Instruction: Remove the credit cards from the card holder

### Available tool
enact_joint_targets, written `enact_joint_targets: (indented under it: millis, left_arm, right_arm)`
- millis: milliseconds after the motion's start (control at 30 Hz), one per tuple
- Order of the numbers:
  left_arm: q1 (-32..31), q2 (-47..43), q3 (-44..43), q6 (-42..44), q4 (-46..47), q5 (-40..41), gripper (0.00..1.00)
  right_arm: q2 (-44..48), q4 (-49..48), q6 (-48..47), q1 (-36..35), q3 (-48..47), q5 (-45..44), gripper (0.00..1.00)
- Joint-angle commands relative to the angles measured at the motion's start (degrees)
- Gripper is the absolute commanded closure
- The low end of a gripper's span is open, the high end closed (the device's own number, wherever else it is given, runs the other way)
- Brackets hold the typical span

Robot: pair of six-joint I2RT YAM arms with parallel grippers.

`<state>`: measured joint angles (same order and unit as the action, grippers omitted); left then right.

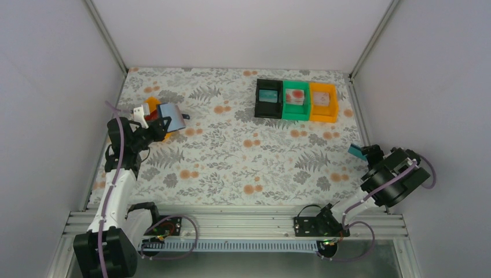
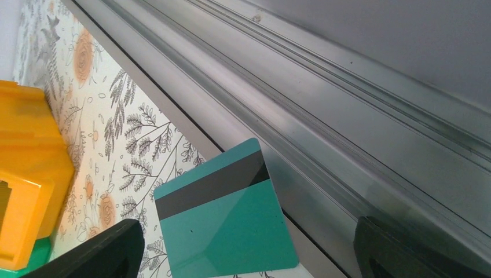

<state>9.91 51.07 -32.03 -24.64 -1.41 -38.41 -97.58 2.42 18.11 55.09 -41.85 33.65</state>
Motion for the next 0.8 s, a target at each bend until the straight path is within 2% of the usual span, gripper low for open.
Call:
enact_joint_targets:
  millis: [0, 300, 767]
  left_arm:
    - [0.5, 0.2, -2.1, 0.1, 1.7, -1.7, 0.98]
    - [0.6, 0.4, -2.3, 0.0, 1.9, -2.2, 0.98]
    - [0.8, 0.7, -3.1, -0.2, 1.3, -2.8, 0.98]
  right_arm:
    - [-4.1, -2.0, 0.2, 2.1, -2.7, 0.6, 0.09]
    - [-7.6, -2.2, 0.4, 2.7, -3.6, 3.7, 0.25]
    - [-12.0, -3.4, -0.3, 4.5, -6.1, 5.7, 0.43]
